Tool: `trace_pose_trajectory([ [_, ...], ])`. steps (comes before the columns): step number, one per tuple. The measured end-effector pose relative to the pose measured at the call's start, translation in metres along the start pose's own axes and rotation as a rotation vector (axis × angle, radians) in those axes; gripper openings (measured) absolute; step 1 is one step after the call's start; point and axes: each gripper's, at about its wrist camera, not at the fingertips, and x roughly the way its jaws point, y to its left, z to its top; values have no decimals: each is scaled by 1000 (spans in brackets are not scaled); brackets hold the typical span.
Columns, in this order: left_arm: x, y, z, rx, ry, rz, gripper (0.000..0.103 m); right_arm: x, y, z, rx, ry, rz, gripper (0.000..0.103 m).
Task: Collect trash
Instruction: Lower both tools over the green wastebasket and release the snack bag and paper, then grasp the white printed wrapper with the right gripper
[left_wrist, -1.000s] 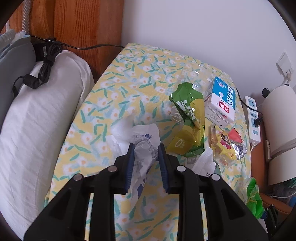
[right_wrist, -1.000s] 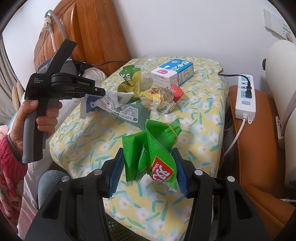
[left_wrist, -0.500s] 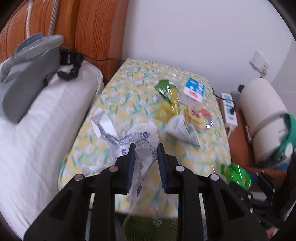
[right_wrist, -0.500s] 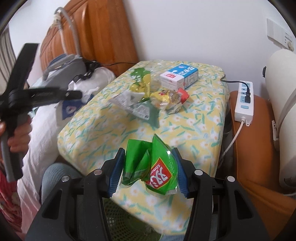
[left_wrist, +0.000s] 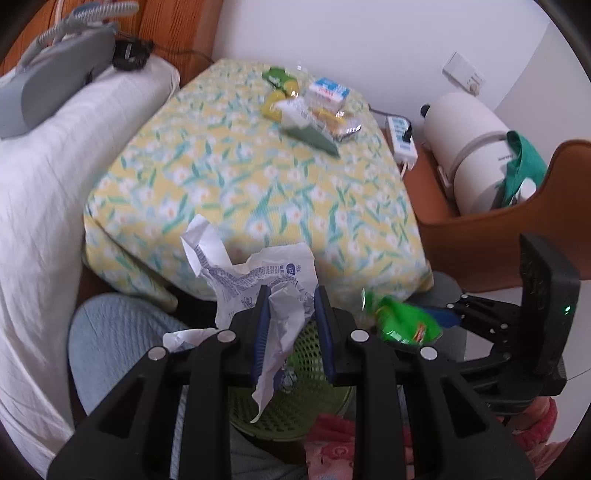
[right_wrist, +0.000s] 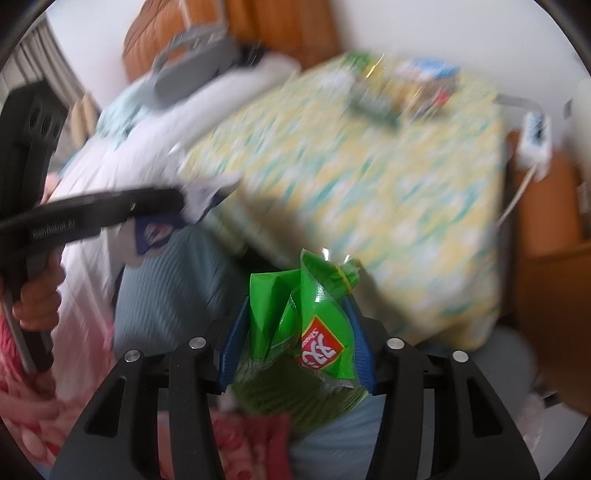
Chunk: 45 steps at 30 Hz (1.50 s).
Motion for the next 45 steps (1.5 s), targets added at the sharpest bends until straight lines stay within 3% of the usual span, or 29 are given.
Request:
trace_pose_trajectory([
  [3,5,3,-15,-2,30,1,24,10,3,-8,16,15,-24,80],
  [13,25,-4,-41,0,115,-28,29,-20,-19,6,117,-129,-100,97],
  [15,26,-8,-41,8,110,9,48,-22,-22,9,138,-145,-108,98],
  [16,24,-9,-40,13,99,31,68,-22,-24,10,145,-150,-111,98],
  [17,21,-11,-39,18,73,64,81,-23,-26,11,149,-151,-118,99],
  [20,14,-14,-33,39,27,122,92,-23,-29,14,157,-151,-134,100],
  [34,8,-6,-9,18,-33,217,95,-21,-37,14,175,-144,-151,100],
  [45,5,16,62,-9,-135,255,95,-21,-48,80,92,-251,-223,100],
])
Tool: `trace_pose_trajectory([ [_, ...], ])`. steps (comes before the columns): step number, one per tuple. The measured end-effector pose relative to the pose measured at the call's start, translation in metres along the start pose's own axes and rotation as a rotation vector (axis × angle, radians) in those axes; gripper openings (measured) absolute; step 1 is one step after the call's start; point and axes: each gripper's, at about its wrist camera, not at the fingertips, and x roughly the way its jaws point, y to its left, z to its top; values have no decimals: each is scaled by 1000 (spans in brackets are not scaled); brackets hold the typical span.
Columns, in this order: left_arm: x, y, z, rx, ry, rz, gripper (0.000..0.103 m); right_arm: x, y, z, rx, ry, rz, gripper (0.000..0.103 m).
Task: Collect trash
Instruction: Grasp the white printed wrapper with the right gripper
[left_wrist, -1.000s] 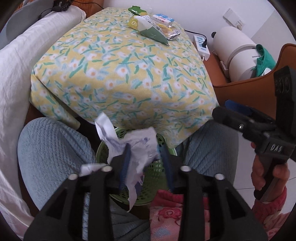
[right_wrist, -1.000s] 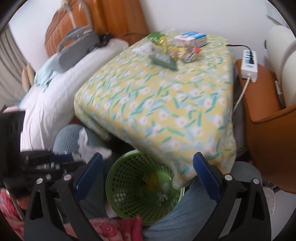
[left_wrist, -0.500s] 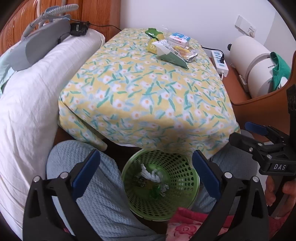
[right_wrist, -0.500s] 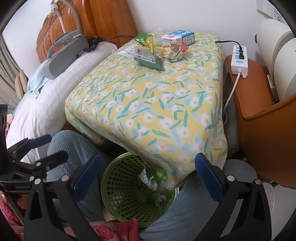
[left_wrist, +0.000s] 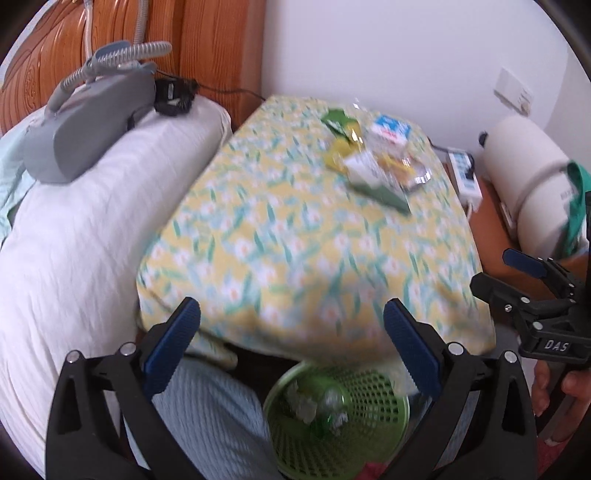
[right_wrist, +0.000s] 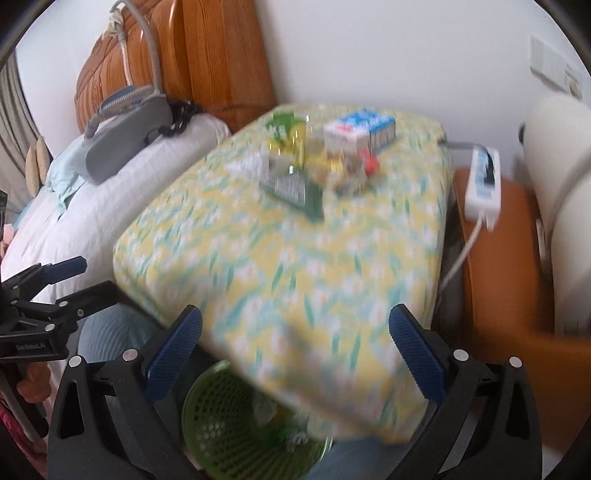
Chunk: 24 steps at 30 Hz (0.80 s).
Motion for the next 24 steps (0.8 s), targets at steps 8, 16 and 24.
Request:
trace_pose_trajectory([
  [8,10,11,30,-44,-29,9,95,34,19,46,-138,-89,-44,97],
  [16,25,21,36,-65,-13,30,95,87,50,68,-354,-84,-151,67],
  [24,33,30,44,-83,-16,34,95,107,61,75,-438,-73,-197,29],
])
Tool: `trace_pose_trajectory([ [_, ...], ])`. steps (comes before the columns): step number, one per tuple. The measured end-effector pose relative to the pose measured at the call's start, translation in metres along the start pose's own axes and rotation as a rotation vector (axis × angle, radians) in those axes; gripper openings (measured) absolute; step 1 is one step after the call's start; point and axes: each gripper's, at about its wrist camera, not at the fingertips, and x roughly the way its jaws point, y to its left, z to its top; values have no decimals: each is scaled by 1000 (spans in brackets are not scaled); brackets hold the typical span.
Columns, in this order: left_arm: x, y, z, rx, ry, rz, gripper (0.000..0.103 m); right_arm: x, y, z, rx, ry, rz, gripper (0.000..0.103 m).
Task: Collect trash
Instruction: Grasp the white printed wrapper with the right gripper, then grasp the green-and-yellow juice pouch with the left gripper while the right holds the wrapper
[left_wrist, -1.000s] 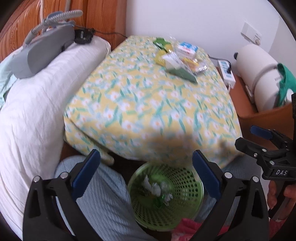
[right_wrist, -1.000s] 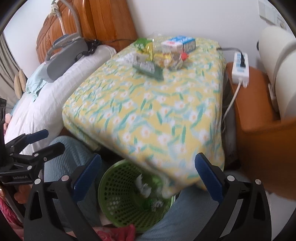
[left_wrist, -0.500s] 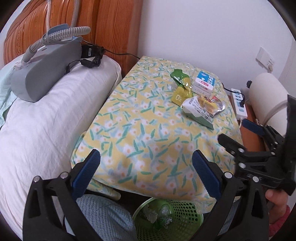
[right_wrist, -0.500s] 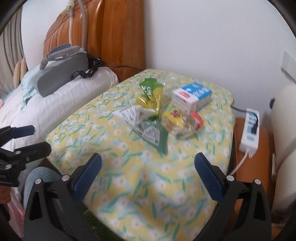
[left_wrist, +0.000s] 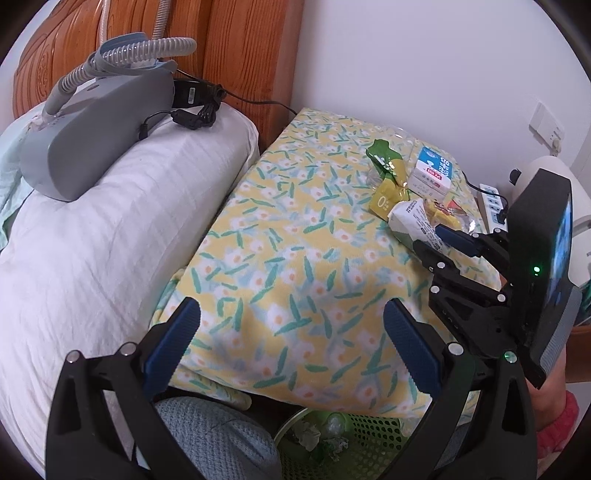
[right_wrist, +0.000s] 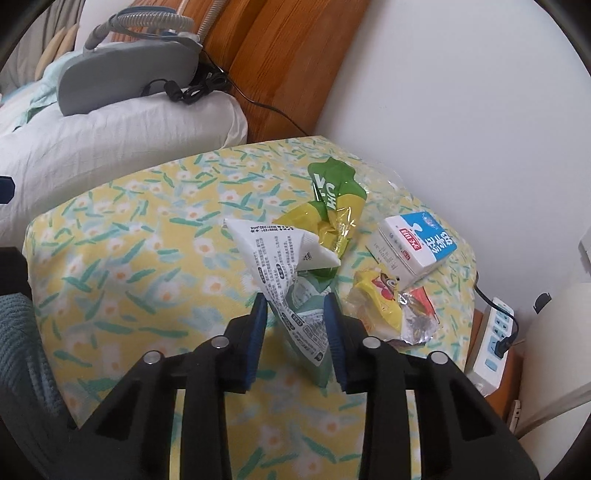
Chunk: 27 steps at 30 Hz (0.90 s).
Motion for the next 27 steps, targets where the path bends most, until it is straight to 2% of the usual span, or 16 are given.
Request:
trace_pose_trajectory([
  [3,3,0,4,-5,-1,-3,95,-6,-8,-1,51,-13,49,24],
  [9,13,-8,14,6,4,-34,95,-37,-39,-9,229,-73,181,24],
  [15,43,-43,36,59,16,-69,95,-67,-57,-26,333,-103,141,24],
  [23,92,-103,70,143,-7,-20,95,-72,-88,-53,451,-89,125,24],
  [27,115,-116,85,152,13,16,95,-71,-100,-62,488,-94,128,24],
])
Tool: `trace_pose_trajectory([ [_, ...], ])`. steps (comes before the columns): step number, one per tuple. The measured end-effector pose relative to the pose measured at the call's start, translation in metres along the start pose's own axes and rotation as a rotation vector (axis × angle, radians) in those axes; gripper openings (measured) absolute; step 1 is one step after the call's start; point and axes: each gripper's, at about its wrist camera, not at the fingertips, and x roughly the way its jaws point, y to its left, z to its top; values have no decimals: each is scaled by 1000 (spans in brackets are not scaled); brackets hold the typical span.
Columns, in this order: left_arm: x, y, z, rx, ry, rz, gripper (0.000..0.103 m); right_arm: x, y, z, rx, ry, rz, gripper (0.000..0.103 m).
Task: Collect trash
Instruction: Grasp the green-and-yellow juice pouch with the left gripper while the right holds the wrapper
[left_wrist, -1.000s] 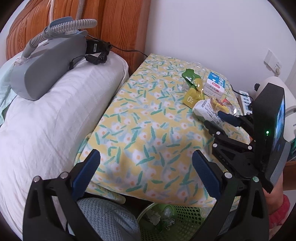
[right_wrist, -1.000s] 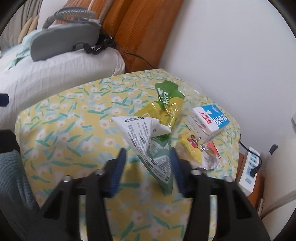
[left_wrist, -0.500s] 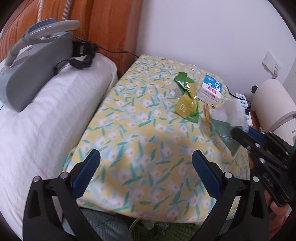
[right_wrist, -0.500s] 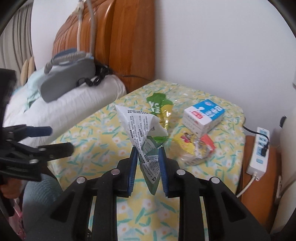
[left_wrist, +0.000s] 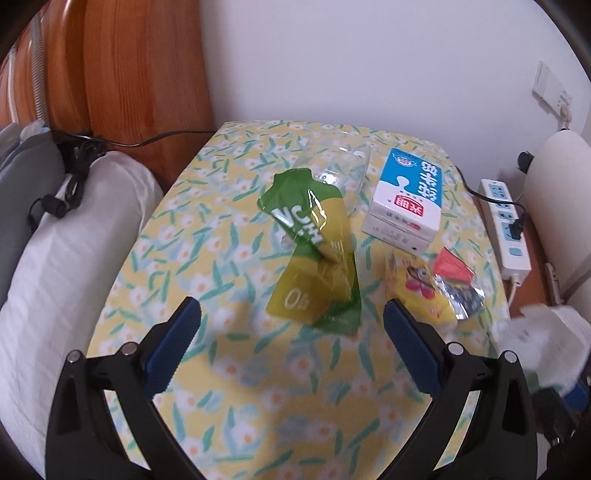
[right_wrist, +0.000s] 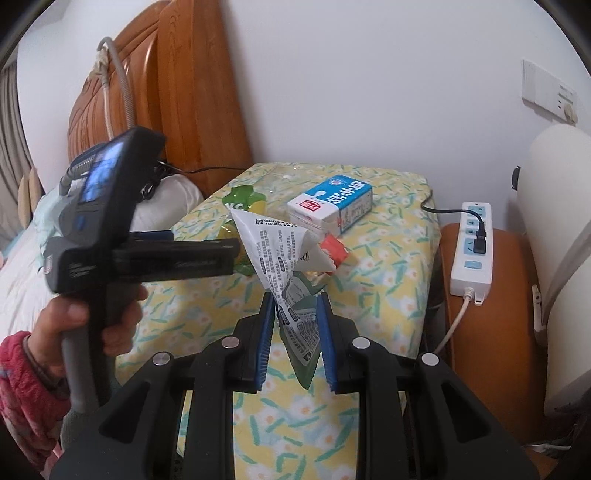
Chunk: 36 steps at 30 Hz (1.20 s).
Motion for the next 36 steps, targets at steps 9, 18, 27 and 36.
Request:
trace_pose_trajectory([
  [9,36,-6,23,-60,81,-18,89,4,-11,-5,25,-2,35,24],
  [18,52,-7,21,-93,133,-24,58,6,-14,-9,39,10,62,24],
  [27,16,-5,16,-56,74,-60,55,4,-12,-10,41,7,59,24],
  [36,-45,16,-13,-45,1,-82,54,-6,5,-15,15,6,52,24],
])
